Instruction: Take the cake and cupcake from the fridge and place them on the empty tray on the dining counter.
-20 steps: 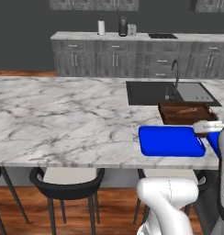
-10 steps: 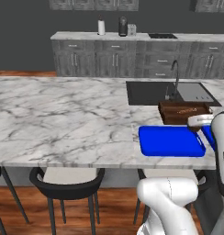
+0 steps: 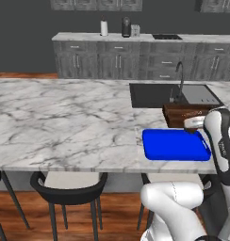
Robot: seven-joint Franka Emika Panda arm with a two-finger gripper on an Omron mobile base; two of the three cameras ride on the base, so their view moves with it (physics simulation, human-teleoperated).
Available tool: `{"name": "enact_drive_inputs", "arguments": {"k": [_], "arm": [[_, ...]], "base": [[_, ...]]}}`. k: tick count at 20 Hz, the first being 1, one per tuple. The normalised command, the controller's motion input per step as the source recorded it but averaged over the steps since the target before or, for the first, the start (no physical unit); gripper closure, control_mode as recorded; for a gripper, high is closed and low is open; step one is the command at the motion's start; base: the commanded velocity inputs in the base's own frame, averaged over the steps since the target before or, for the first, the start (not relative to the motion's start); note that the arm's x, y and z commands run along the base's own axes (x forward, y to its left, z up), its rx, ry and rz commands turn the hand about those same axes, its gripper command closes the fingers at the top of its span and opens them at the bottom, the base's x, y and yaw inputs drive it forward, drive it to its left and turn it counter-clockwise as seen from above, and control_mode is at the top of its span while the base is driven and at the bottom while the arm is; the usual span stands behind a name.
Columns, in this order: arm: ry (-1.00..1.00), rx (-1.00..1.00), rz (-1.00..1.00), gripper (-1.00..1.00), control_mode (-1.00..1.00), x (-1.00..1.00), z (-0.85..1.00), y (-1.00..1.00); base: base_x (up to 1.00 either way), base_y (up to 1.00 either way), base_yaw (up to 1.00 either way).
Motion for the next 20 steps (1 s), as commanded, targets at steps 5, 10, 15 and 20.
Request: {"name": "enact_drive_inputs", "arguments": {"k": [5,10,15,20], "arm": [[0.00,-0.04,0.39,1.00,-1.00,0.03,-0.26,-0.12],[0.00,-0.17,0.41,1.00,-1.00,0.13,-0.02,0.00],[-0.15,-0.27,0.36,1.00,-1.00,0.11,-0.10,0.00],[-0.15,-0.20,0.36,1.00,-1.00,0.03,-0.26,0.00]], "base": [[0.00,0.00,0.00],[0.00,0.00,0.00],[0.00,0.00,0.00],[0.00,0.00,0.00]]}}
